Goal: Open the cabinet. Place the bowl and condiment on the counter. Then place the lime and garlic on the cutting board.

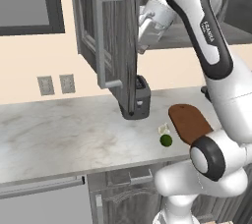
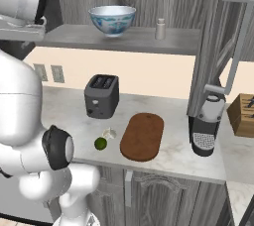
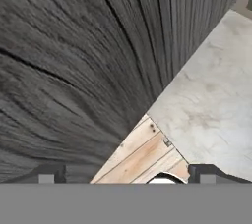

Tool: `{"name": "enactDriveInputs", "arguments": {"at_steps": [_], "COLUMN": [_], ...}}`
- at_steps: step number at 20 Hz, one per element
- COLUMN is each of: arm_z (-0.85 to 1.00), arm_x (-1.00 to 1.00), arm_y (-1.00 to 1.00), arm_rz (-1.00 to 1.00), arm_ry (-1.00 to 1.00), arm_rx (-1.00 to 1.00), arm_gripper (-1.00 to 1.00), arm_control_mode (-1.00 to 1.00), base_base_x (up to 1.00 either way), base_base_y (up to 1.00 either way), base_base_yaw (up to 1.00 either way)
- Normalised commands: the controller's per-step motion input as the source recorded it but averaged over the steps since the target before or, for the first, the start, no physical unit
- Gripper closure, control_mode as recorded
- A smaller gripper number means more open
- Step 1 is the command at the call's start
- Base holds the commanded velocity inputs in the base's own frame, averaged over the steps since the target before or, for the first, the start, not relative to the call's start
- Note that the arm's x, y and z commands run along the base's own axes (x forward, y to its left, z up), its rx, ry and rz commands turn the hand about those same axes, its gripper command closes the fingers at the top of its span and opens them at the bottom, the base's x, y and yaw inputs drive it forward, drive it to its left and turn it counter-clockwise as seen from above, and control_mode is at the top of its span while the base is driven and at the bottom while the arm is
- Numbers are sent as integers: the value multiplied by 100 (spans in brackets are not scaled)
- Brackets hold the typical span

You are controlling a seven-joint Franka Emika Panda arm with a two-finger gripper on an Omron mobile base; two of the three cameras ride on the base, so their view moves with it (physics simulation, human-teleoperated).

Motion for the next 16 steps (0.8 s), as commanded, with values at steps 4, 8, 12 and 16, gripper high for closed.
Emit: {"name": "enactDriveInputs", "arguments": {"at_steps": [4, 8, 12, 16], "arm_z": [-5, 7, 18, 36], "arm_x": [0, 13, 38, 77], "arm_y": [-85, -96, -84, -25], "arm_rz": [-11, 0, -7, -10], "arm_ry": [-37, -47, -36, -26], "arm_rx": [-12, -27, -35, -31], "arm_gripper": [-100, -100, -100, -100], "arm_control_mode": [-100, -100, -100, -100], "base_base_x": [0, 0, 0, 0], "base_base_y": [0, 0, 0, 0], "base_base_yaw": [0, 0, 0, 0]}}
